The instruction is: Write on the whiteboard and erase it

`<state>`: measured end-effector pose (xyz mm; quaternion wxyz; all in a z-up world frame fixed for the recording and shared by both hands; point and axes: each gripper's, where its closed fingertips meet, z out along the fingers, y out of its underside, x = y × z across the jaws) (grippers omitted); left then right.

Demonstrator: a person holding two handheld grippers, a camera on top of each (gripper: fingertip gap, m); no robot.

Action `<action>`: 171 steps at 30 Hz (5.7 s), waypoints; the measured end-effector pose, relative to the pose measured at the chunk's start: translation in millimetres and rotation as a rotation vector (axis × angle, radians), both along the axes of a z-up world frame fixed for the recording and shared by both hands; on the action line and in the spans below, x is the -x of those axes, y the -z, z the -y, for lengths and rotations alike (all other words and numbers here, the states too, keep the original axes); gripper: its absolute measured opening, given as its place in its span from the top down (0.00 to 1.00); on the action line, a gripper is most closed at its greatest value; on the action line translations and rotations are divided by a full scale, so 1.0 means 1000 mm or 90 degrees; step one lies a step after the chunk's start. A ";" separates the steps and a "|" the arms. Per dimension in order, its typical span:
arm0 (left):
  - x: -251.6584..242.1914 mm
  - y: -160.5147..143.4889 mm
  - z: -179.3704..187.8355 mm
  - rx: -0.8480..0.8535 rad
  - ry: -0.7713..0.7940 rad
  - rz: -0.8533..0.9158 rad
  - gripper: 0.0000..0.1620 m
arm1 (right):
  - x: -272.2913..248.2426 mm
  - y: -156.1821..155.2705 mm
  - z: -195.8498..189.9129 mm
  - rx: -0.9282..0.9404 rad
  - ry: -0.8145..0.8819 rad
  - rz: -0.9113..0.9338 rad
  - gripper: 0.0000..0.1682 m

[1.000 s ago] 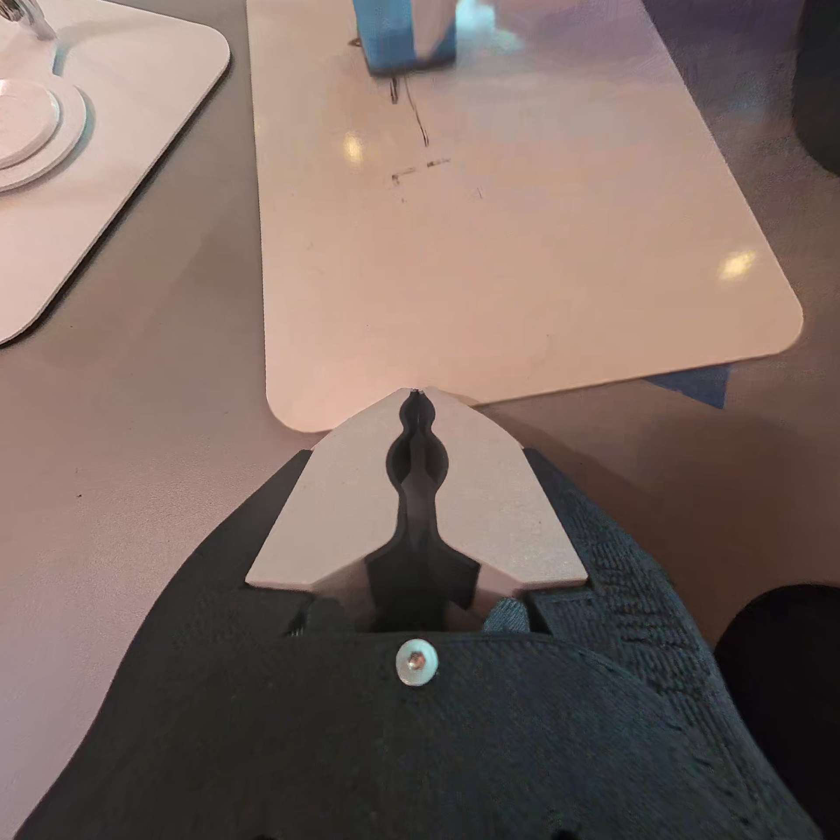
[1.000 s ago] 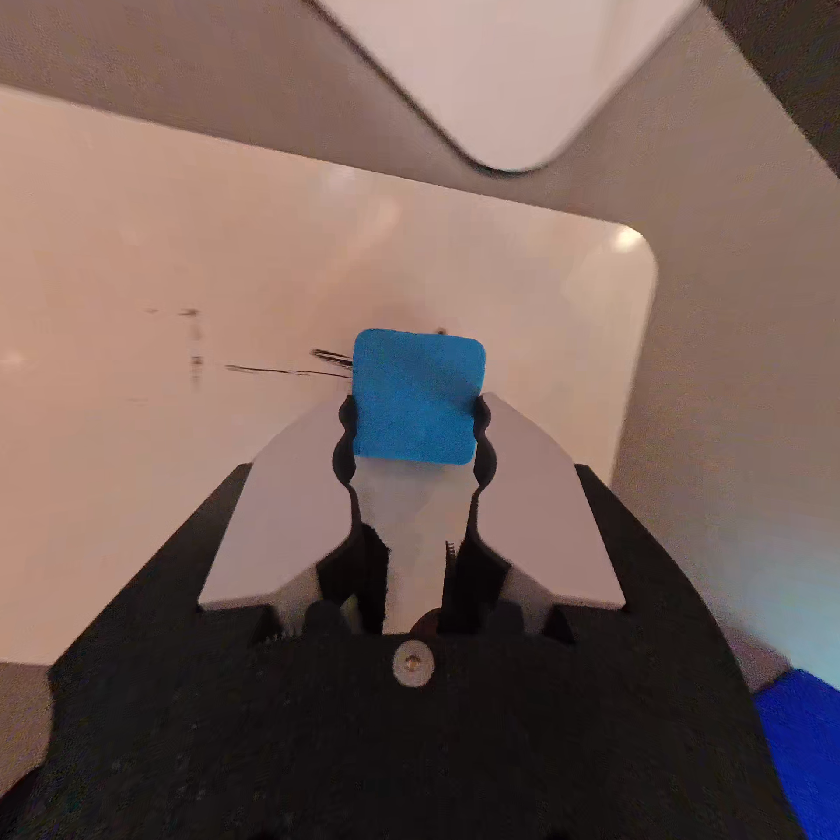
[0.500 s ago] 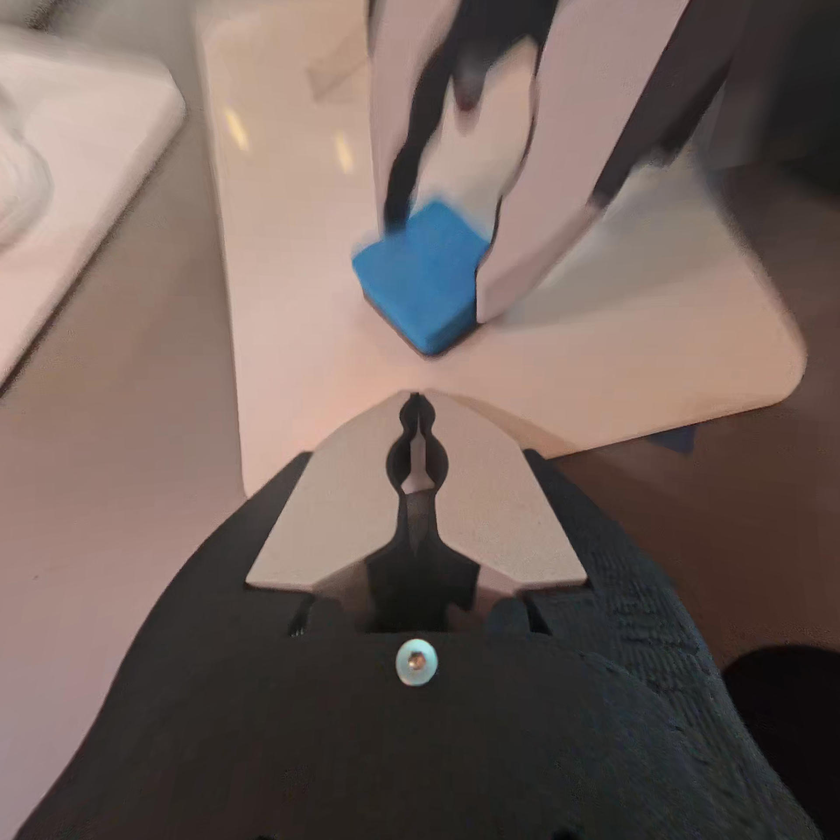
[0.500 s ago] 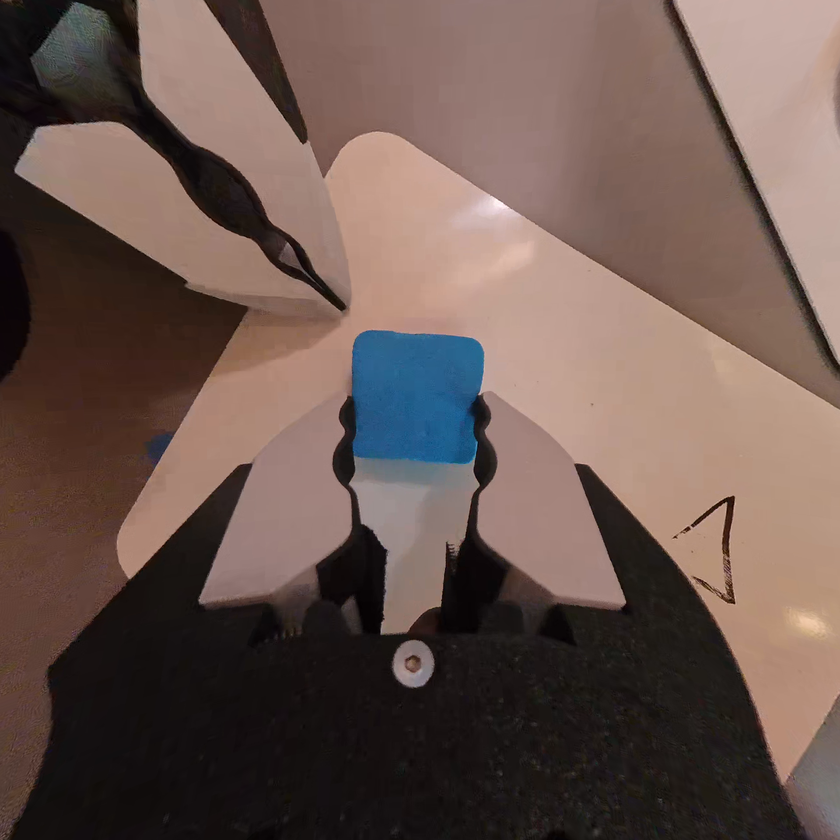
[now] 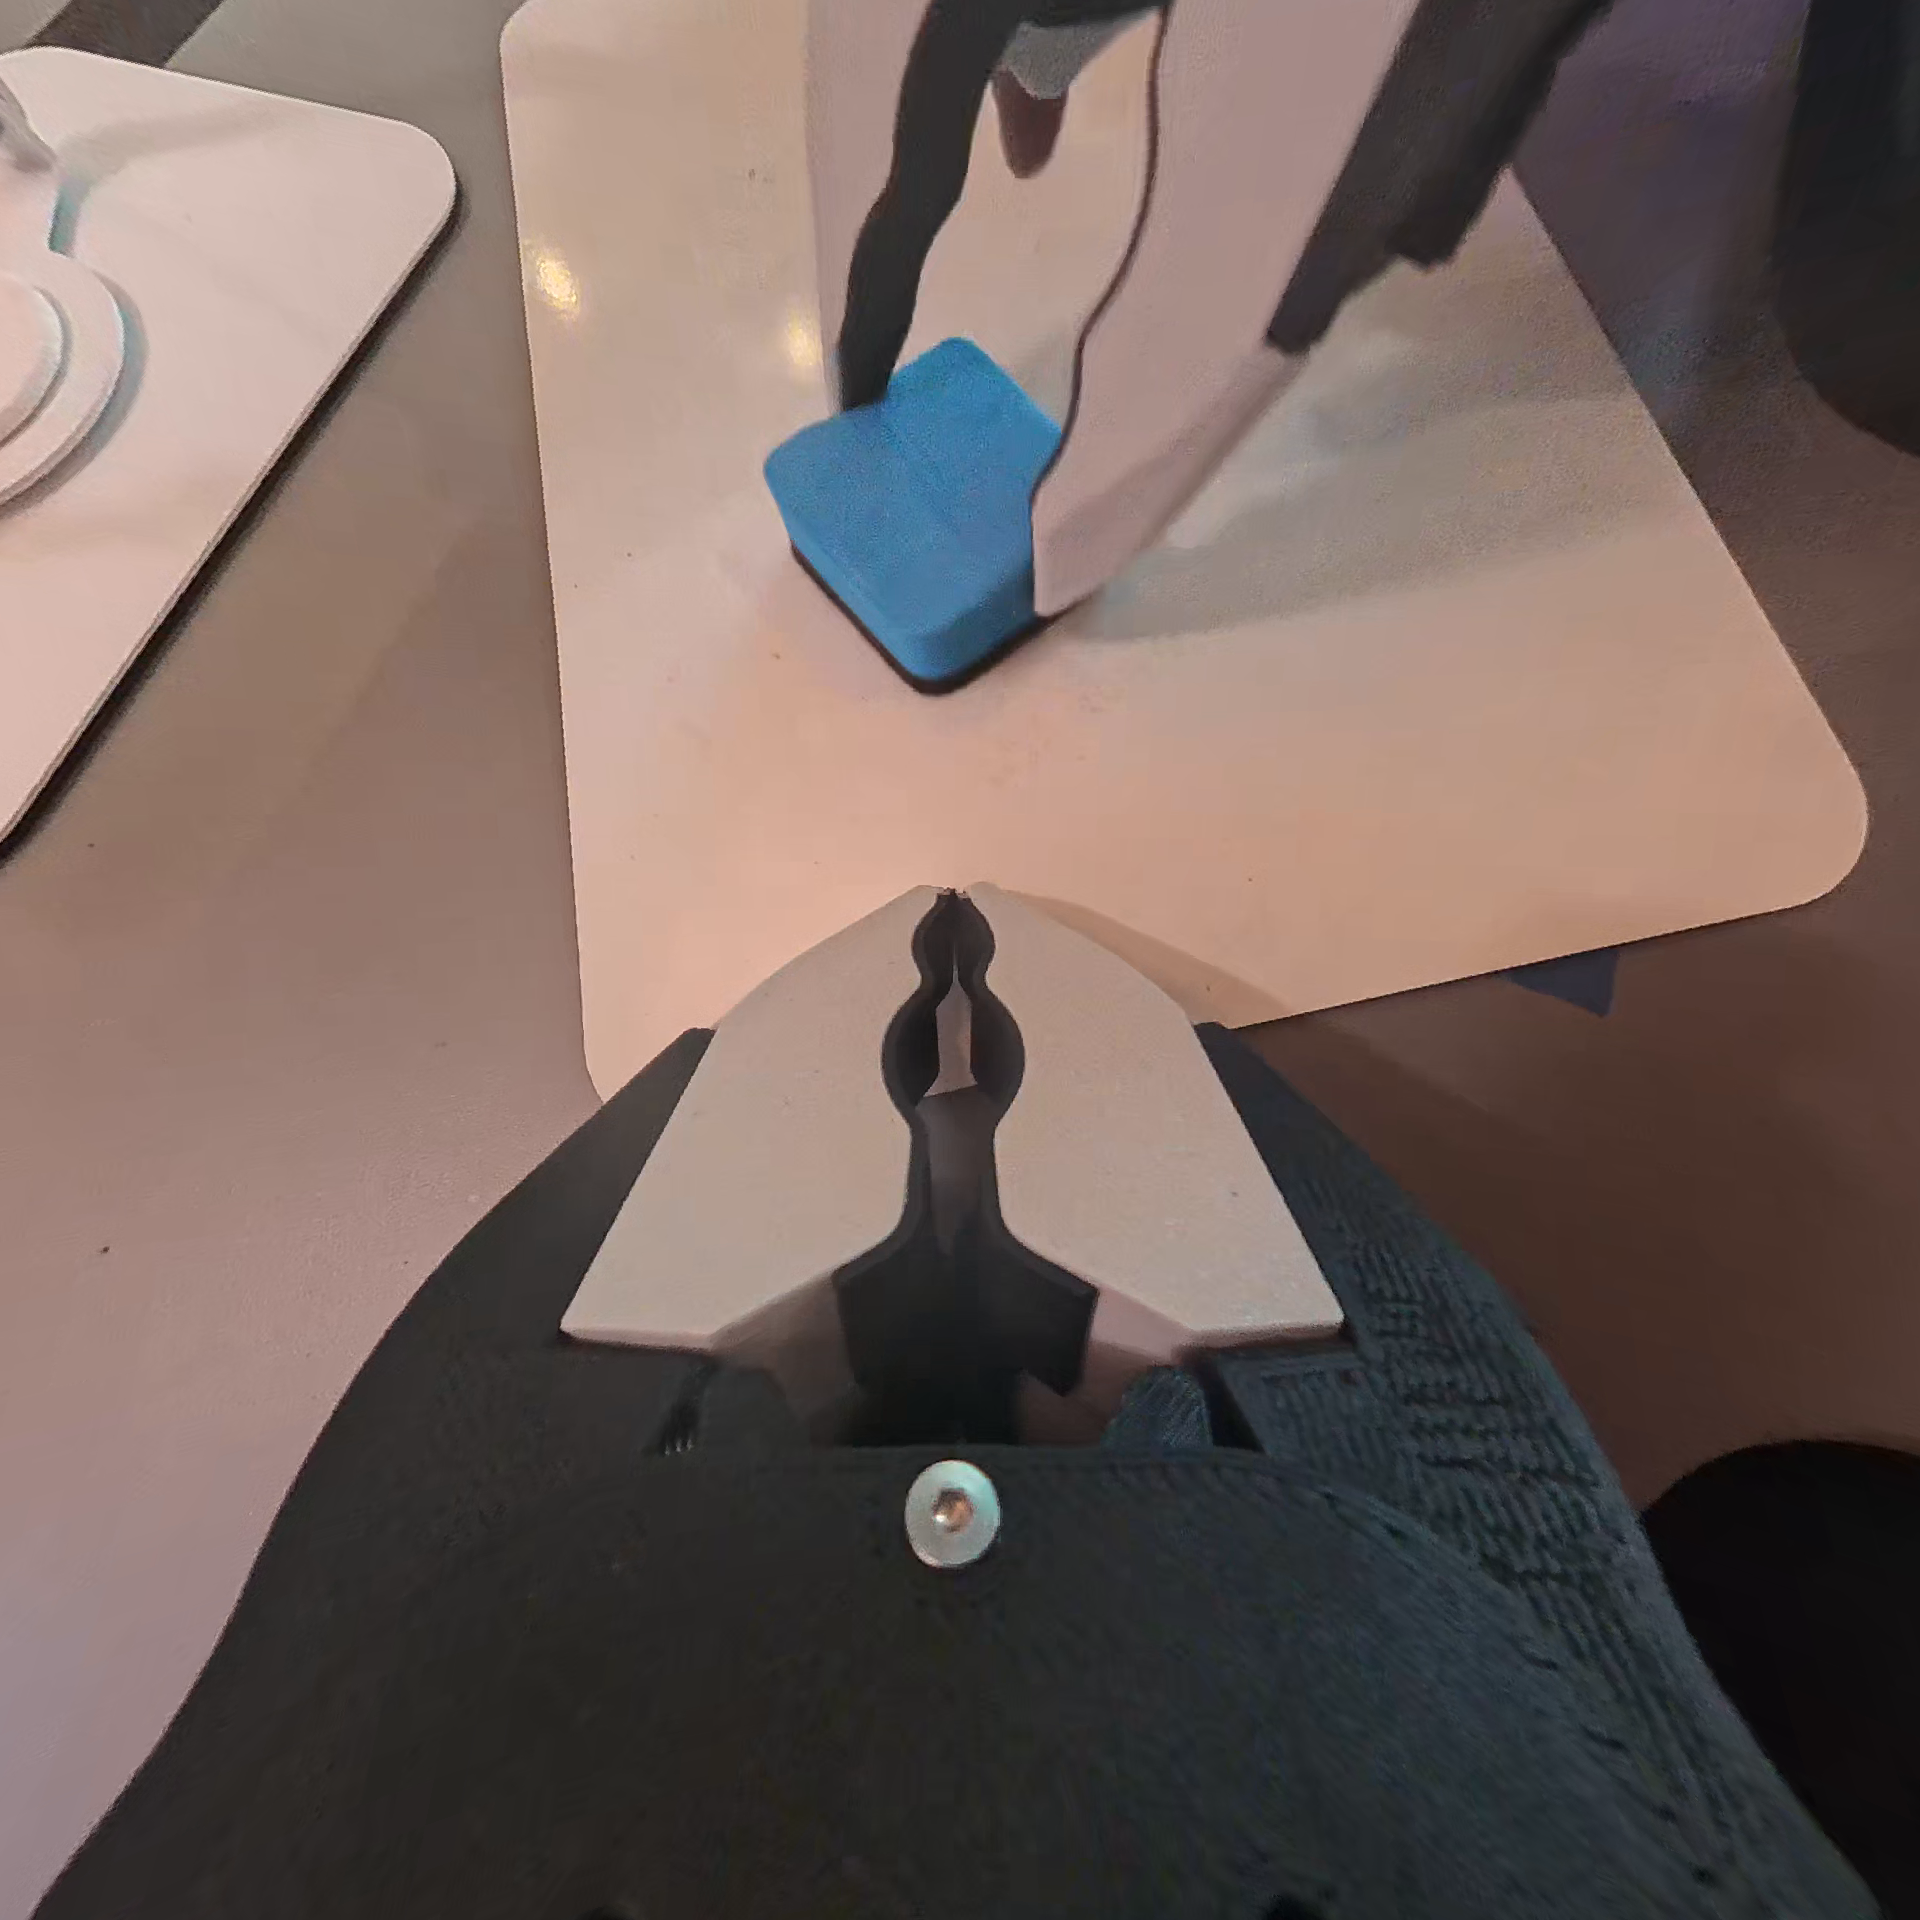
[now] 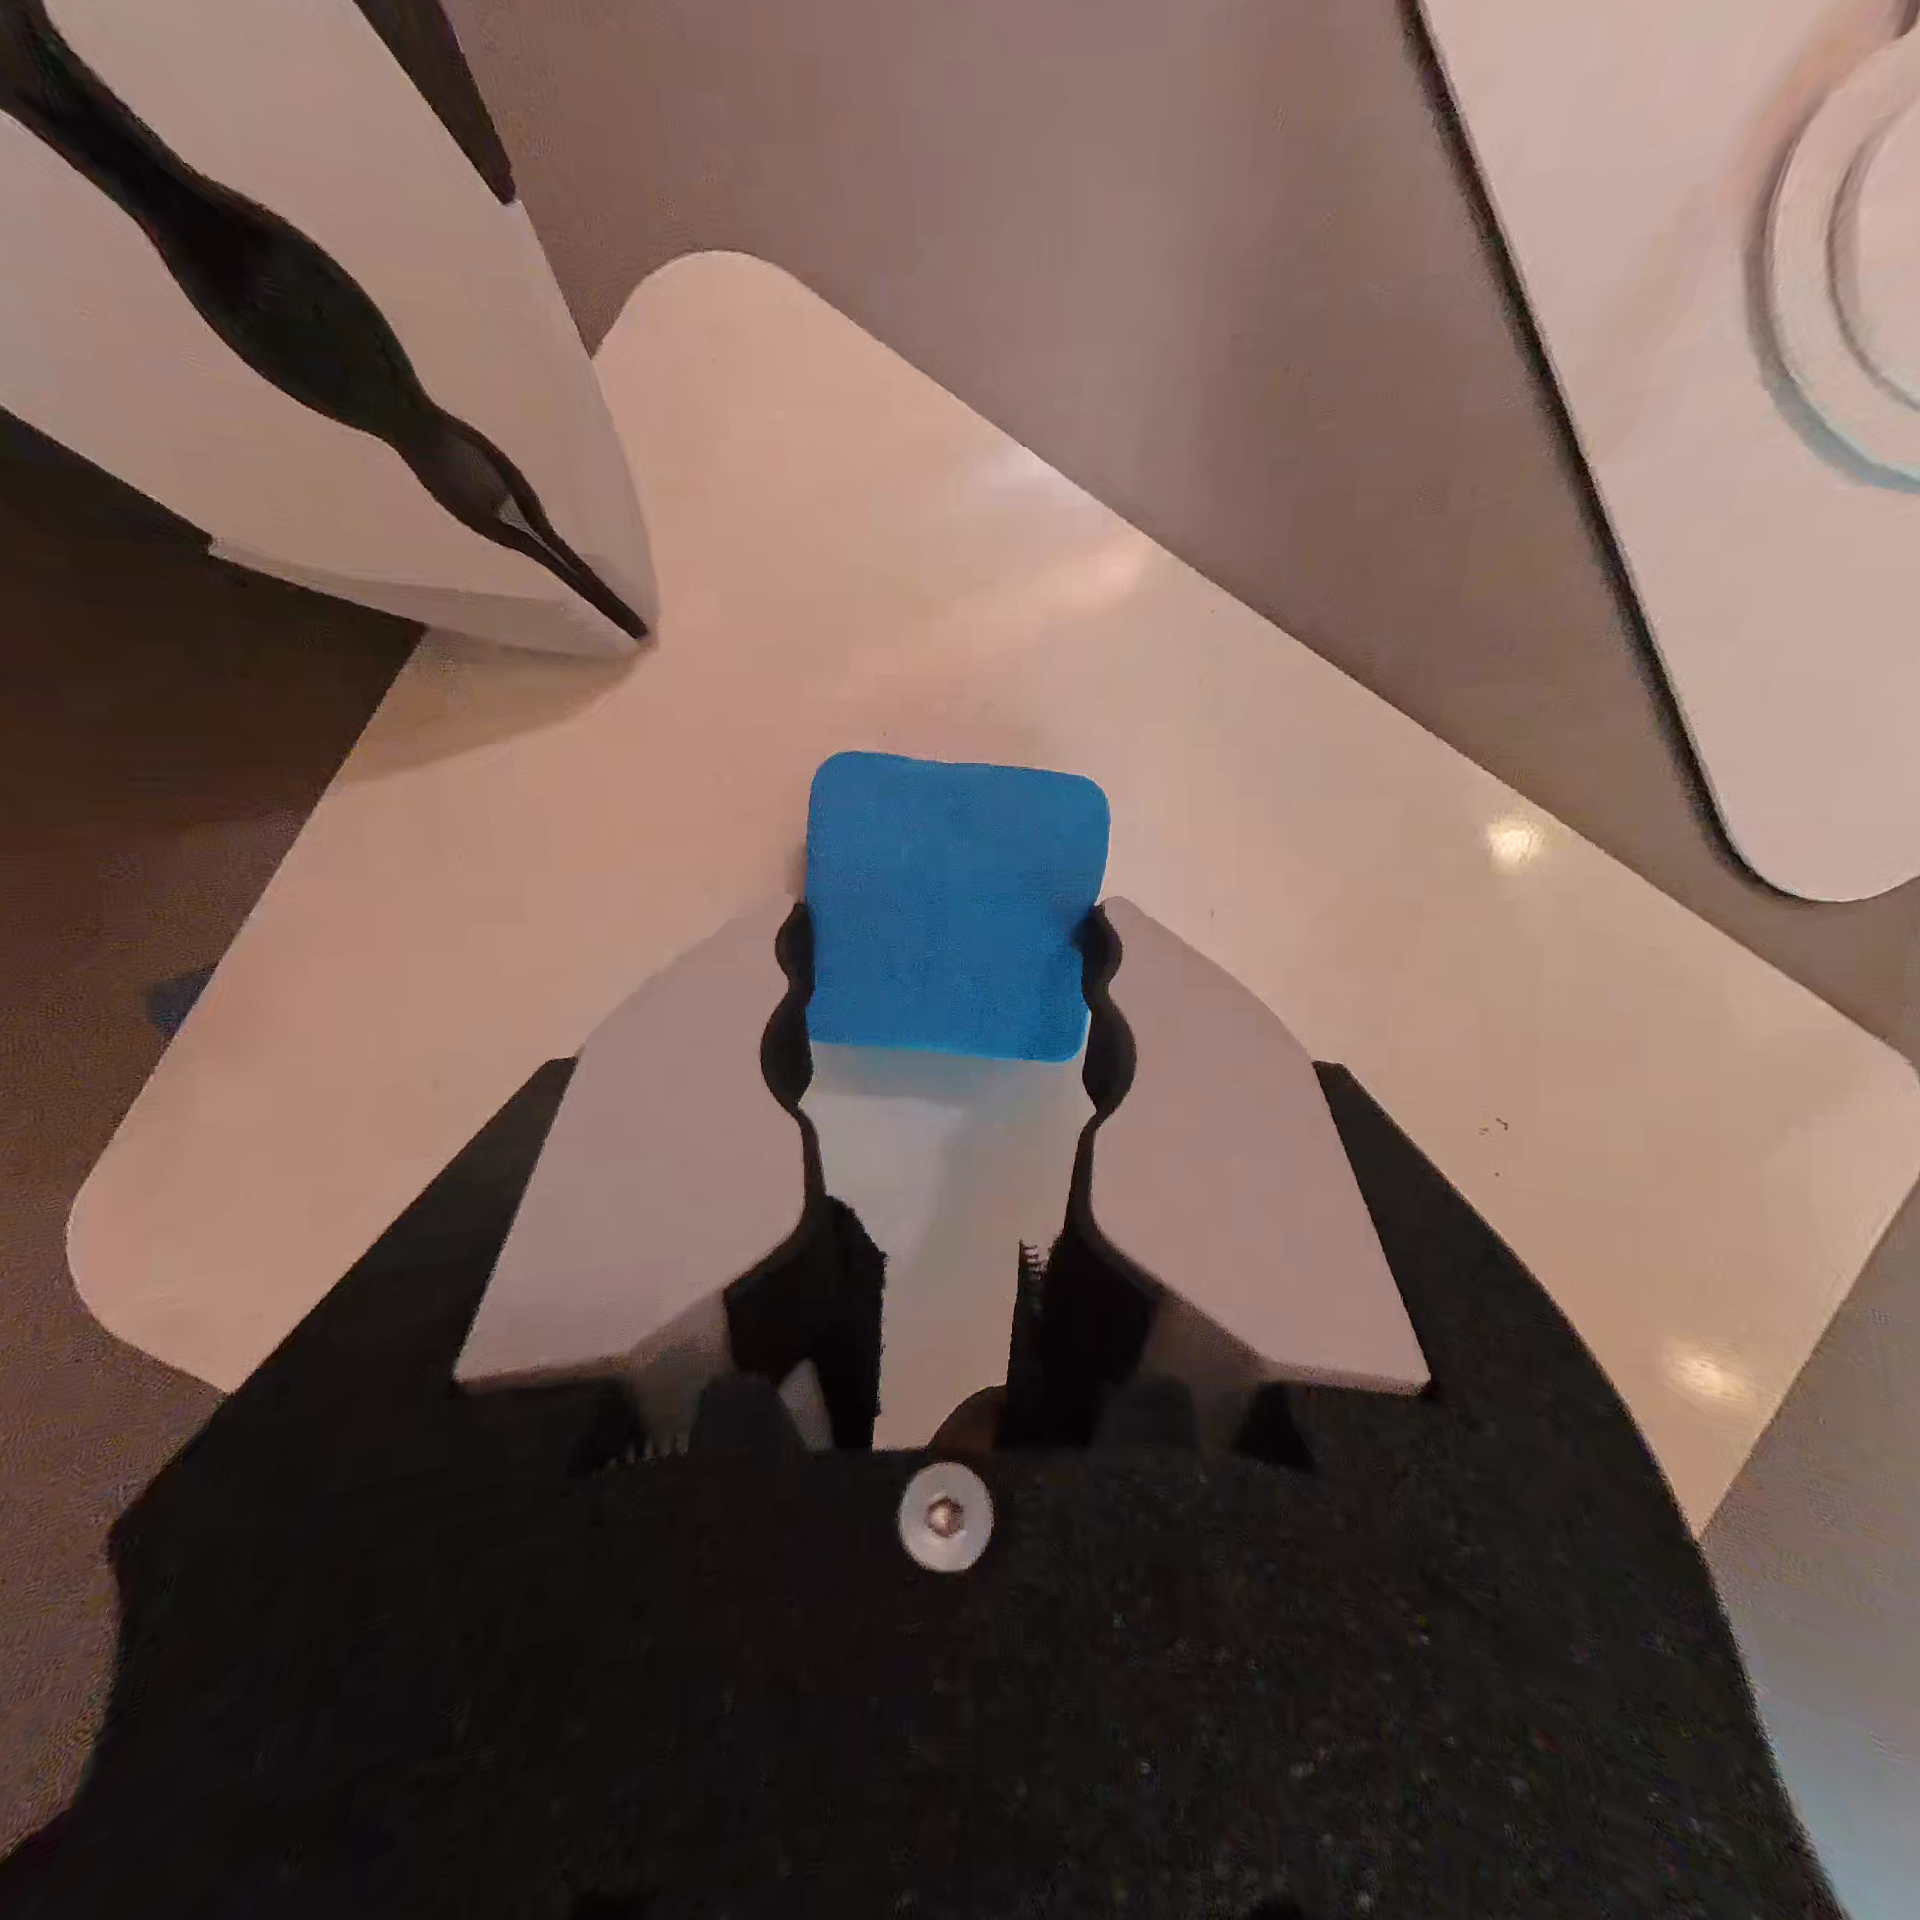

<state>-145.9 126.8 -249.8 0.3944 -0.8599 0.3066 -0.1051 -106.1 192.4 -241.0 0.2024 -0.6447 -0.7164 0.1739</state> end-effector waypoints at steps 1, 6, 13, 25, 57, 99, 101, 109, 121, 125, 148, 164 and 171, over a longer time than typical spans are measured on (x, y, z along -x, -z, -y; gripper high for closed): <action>0.000 0.000 0.000 -0.002 0.000 -0.002 0.99 | -0.007 0.000 -0.021 0.023 0.044 -0.009 0.70; 0.000 0.000 0.000 -0.004 0.000 -0.002 0.99 | -0.083 0.002 -0.166 0.007 0.350 -0.006 0.70; 0.000 0.000 0.000 -0.006 0.000 -0.002 1.00 | -0.011 0.000 0.033 0.016 0.020 -0.023 0.70; -0.001 0.000 0.001 -0.005 0.010 0.002 0.99 | -0.043 0.001 -0.115 0.013 0.242 0.023 0.70; 0.009 -0.002 0.005 -0.010 -0.020 0.003 0.94 | -0.264 -0.140 -0.044 -0.158 0.525 -0.284 0.70; 0.167 -0.082 0.209 -0.074 -0.695 -0.143 0.59 | -0.286 -0.040 -0.025 -0.208 0.631 -0.225 0.57; 0.174 -0.065 0.214 -0.031 -0.697 -0.152 0.78 | -0.293 -0.030 -0.029 -0.213 0.641 -0.191 0.72; 0.174 -0.084 0.198 -0.116 -0.720 -0.104 0.97 | -0.295 -0.052 -0.036 -0.285 0.637 -0.204 0.95; 0.089 -0.092 0.098 -0.142 -0.548 -0.084 0.97 | -0.188 -0.083 -0.005 -0.279 0.478 -0.262 0.93; 0.065 -0.093 0.070 -0.143 -0.499 -0.085 0.97 | -0.142 -0.081 0.009 -0.282 0.408 -0.259 0.93; -0.107 -0.103 0.020 -0.290 -0.243 0.197 0.33 | -0.203 -0.129 -0.006 -0.363 0.463 -0.560 0.47; -0.114 -0.055 -0.024 -0.189 -0.241 0.070 0.48 | -0.201 -0.045 -0.054 -0.152 0.449 -0.343 0.85; -0.090 -0.061 -0.025 -0.221 -0.323 0.135 0.73 | -0.208 -0.045 -0.031 -0.207 0.461 -0.291 0.93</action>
